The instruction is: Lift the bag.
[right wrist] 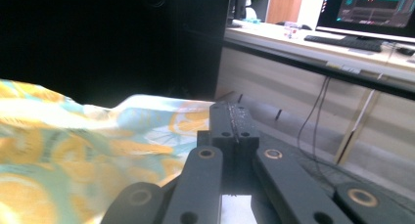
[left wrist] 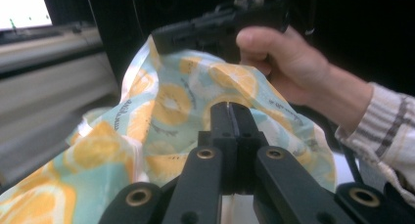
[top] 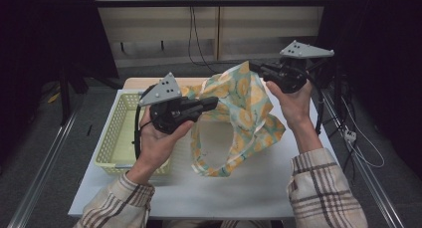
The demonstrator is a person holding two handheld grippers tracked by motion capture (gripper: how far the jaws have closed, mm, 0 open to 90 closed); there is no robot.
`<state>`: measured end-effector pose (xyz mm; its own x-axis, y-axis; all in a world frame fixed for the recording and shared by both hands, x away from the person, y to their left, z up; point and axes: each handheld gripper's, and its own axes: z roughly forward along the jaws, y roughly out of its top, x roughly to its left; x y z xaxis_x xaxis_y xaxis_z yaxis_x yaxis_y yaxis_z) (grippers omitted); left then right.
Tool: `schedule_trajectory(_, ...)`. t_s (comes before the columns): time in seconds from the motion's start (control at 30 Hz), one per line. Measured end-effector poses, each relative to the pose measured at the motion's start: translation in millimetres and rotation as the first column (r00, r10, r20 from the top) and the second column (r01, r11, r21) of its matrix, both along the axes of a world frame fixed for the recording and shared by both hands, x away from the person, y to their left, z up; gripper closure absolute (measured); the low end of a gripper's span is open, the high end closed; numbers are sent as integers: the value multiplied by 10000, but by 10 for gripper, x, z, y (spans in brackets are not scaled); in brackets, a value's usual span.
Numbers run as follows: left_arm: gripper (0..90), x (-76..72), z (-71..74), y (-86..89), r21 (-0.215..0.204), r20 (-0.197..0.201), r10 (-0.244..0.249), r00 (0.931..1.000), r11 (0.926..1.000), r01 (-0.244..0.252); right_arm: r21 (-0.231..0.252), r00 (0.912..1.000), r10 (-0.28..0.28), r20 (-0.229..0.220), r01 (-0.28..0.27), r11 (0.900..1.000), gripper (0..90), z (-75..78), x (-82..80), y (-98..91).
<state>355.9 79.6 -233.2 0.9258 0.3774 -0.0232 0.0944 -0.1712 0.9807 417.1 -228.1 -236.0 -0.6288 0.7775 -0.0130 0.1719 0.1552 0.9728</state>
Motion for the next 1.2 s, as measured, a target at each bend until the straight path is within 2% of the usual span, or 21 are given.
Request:
schedule_trajectory(0.13, 900, -41, 198, 32, -302, 297, 55, 9995, 9995, -46, -112, 9995, -190, 243, 193, 9998, 900, 177, 24, -39)
schedule_trajectory(0.23, 900, -44, 242, 57, -462, 278, -16, 9996, 9989, 29, -46, 9989, -356, 314, 358, 9993, 900, 257, 62, -66)
schedule_trajectory(0.27, 900, -42, 233, 64, -354, 314, -22, 9995, 9994, 33, -57, 9989, -392, 270, 393, 9992, 900, 263, 76, -69)
schedule_trajectory(0.37, 900, -14, 133, 52, -66, 117, 84, 9999, 9999, -84, -165, 9989, -451, 88, 452, 9988, 900, 187, 150, -74)
schedule_trajectory(0.47, 900, 41, -3, 39, 182, -189, 136, 9997, 9997, -132, -198, 9982, -538, -253, 533, 9984, 900, 45, 240, -66)
schedule_trajectory(0.53, 900, 58, -80, 29, 473, -236, 346, 9991, 9983, -334, -254, 9971, -590, -476, 579, 9980, 900, -43, 294, -57)
schedule_trajectory(0.63, 900, 80, -169, 29, 685, -448, 309, 9985, 9973, -278, -176, 9952, -664, -718, 653, 9977, 900, -129, 352, -43)
schedule_trajectory(0.8, 900, 6, -211, 36, 731, -495, 27, 9988, 9973, 9, -296, 9911, -852, -1027, 826, 9961, 900, -212, 456, -7)
schedule_trajectory(0.87, 900, 9, -236, 36, 766, -526, 107, 9986, 9970, -66, -338, 9897, -858, -1147, 824, 9960, 900, -248, 501, 5)
schedule_trajectory(1.03, 900, 131, -398, 44, 1059, -848, 534, 9950, 9934, -443, -410, 9855, -905, -1434, 855, 9955, 900, -364, 593, 49)
schedule_trajectory(1.2, 871, 252, -567, 57, 1324, -1235, 750, 9895, 9895, -585, -405, 9836, -869, -1581, 815, 9958, 900, -453, 641, 73)
